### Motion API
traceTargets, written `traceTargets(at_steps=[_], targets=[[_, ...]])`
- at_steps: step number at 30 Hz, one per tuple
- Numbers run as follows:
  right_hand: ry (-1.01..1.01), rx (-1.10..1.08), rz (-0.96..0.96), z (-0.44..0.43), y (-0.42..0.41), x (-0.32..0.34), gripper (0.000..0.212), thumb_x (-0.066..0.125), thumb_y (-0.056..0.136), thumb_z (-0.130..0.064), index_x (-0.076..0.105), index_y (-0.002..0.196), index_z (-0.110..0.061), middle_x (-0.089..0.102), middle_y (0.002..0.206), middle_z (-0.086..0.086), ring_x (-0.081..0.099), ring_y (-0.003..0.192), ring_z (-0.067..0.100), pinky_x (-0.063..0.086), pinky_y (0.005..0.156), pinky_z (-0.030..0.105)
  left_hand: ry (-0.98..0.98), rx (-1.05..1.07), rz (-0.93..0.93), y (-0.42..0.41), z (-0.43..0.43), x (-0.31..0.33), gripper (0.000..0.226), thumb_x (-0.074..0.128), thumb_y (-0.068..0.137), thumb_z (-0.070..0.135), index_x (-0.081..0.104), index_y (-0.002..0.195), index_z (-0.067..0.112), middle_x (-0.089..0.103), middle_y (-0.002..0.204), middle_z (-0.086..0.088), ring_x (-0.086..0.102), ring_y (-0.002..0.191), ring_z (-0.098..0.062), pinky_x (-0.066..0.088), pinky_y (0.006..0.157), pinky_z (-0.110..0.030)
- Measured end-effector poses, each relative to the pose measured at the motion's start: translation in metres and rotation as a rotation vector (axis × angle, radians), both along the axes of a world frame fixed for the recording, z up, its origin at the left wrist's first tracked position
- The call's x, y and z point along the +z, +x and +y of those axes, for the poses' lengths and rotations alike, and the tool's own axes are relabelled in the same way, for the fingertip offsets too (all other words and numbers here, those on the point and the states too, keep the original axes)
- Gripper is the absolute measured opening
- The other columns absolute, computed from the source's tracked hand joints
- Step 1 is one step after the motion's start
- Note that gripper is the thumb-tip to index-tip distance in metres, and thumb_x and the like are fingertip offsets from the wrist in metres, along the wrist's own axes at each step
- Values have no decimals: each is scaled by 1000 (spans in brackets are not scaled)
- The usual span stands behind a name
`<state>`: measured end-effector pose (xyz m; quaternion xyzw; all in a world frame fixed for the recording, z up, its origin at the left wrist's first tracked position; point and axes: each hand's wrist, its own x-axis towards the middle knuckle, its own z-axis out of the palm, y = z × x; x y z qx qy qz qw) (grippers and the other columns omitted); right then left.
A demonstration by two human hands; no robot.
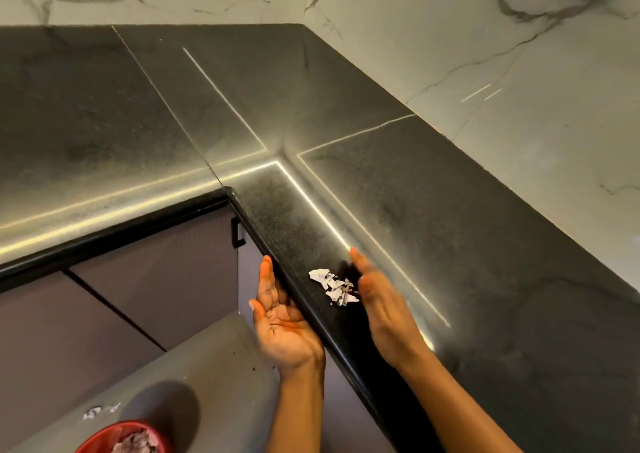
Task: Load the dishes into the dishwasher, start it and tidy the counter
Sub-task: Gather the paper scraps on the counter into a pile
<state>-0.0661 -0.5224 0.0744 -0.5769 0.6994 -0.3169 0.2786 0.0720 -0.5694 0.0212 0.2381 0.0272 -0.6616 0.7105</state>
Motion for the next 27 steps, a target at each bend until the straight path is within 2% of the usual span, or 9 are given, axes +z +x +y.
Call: traceTargets(at_steps=[1, 3, 6, 8, 16, 20, 23, 25, 27], targets=[[-55, -104, 2, 4, -3, 1, 44, 29, 93, -55, 32, 135, -42, 34, 144, -23, 27, 134, -11, 19, 118, 29, -15, -46, -92, -27, 4, 8, 57, 18, 97, 36, 71, 111, 20, 64, 124, 2, 56, 120, -13, 51, 89, -21], [-2, -142, 129, 18, -14, 8, 45, 27, 93, -58, 30, 135, -43, 29, 141, -29, 22, 131, -17, 17, 118, 31, 12, -31, -43, -40, 16, 2, 58, 15, 99, 34, 69, 112, 18, 65, 124, 1, 57, 120, -14, 51, 80, -14], [206, 105, 505, 45, -30, -1, 68, -2, 81, -75, -2, 141, -45, -5, 151, -28, -11, 137, -14, -3, 119, 31, 29, 17, 8, -34, 10, 3, 57, 12, 101, 32, 64, 117, 17, 64, 125, 1, 55, 122, -14, 50, 78, -11], [275, 186, 618, 49, -29, -9, 77, -15, 74, -77, -17, 141, -40, -22, 150, -24, -24, 135, -9, -14, 116, 30, 0, 11, 12, -42, 24, 6, 57, 10, 101, 31, 62, 118, 14, 65, 123, 1, 57, 119, -13, 51, 80, -16], [185, 528, 632, 18, -14, -2, 74, -8, 84, -70, -7, 147, -32, -15, 154, -18, -18, 140, -3, -9, 116, 37, -38, -13, 63, -44, 24, -1, 57, 13, 100, 36, 61, 122, 15, 61, 129, 1, 55, 122, -14, 51, 90, -25], [154, 695, 517, 17, -5, 6, 71, -2, 86, -68, -5, 146, -32, -10, 155, -18, -15, 140, -4, -17, 114, 30, -64, -20, 66, -43, 22, -2, 55, 20, 97, 38, 61, 124, 13, 58, 133, -1, 52, 126, -15, 44, 102, -28], [122, 482, 410, 11, -11, 6, 75, -6, 81, -75, -4, 145, -34, -8, 153, -21, -11, 140, -6, -14, 115, 27, -52, 22, 103, -44, 20, 1, 53, 26, 93, 38, 66, 115, 13, 64, 125, -1, 59, 117, -15, 51, 91, -27], [167, 328, 454, 3, -24, 1, 86, -14, 71, -81, -11, 143, -34, -12, 152, -21, -15, 139, -8, -10, 117, 31, -24, 51, 90, -45, 19, 1, 52, 21, 97, 35, 64, 115, 11, 65, 123, -1, 60, 116, -14, 53, 86, -25], [210, 318, 548, -5, -28, -3, 92, -19, 66, -82, -17, 143, -31, -17, 152, -19, -19, 138, -6, -8, 118, 35, -10, 53, 86, -45, 19, -2, 54, 17, 100, 33, 63, 116, 10, 64, 124, -2, 58, 118, -14, 52, 86, -25]])
